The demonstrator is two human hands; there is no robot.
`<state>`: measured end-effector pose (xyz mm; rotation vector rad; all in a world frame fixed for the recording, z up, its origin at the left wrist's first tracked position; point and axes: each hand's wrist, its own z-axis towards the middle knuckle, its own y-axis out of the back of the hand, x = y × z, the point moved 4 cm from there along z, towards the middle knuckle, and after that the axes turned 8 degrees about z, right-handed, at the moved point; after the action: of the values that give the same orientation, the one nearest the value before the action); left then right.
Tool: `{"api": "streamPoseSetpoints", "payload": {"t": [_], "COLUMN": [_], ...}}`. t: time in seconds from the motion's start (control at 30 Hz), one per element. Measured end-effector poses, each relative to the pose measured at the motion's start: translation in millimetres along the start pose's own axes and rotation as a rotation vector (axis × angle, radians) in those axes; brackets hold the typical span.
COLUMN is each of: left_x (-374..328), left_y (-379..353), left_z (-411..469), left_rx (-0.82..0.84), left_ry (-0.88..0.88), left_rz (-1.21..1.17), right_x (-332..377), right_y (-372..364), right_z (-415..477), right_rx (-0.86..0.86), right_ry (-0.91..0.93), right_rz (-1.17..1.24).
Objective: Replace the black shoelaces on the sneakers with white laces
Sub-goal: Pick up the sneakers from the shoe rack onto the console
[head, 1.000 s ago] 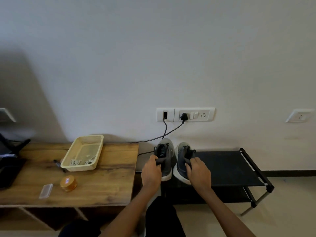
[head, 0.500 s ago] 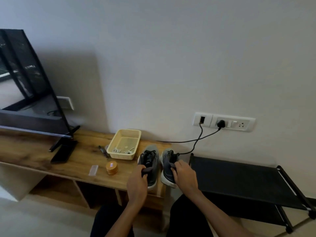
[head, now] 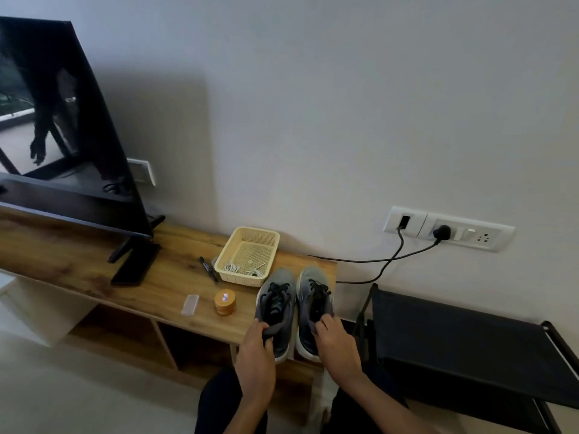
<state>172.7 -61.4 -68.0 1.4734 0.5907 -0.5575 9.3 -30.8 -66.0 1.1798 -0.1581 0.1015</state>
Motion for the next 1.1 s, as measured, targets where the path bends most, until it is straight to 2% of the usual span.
{"api": "streamPoseSetpoints", "payload": {"t": [0.33,0.6,0.73,0.87,1.0,1.1], "left_x": [20.4,23.7,24.8,18.3,4.3,-18.3], "left_y": [-12.1,-2.7,-5.2,-6.8,-2.6,0.8], "left_z": [15.3,17.4,10.9,11.7,9.7,4.9], "left_rx": [0.052,-0.045,-0.044,0.024,0.039,-0.040], "left_ry": [0.130,0.105,0.086,0.054,0.028,-0.106], "left_rz": [0.019,0.014,0.085,0.099,0.253,0.274], "right_x": [-4.7,-8.4,-15.6,-20.1,-22.9,-30.4], "right_y": [-36.9,-36.4,-33.3,-31.2,-22.3,-12.4], "right_z": [-6.9,-6.5,-11.1,-15.1,-19.3,-24.0], "right_rx": [0.078,0.091,0.152,0.194,0.237,0.144], "right_ry": [-0.045,-0.040,-0.075,-0.056,-0.128,-0.272], "right_rz": [0.065,0.191,0.225,0.244,0.459,0.664]}}
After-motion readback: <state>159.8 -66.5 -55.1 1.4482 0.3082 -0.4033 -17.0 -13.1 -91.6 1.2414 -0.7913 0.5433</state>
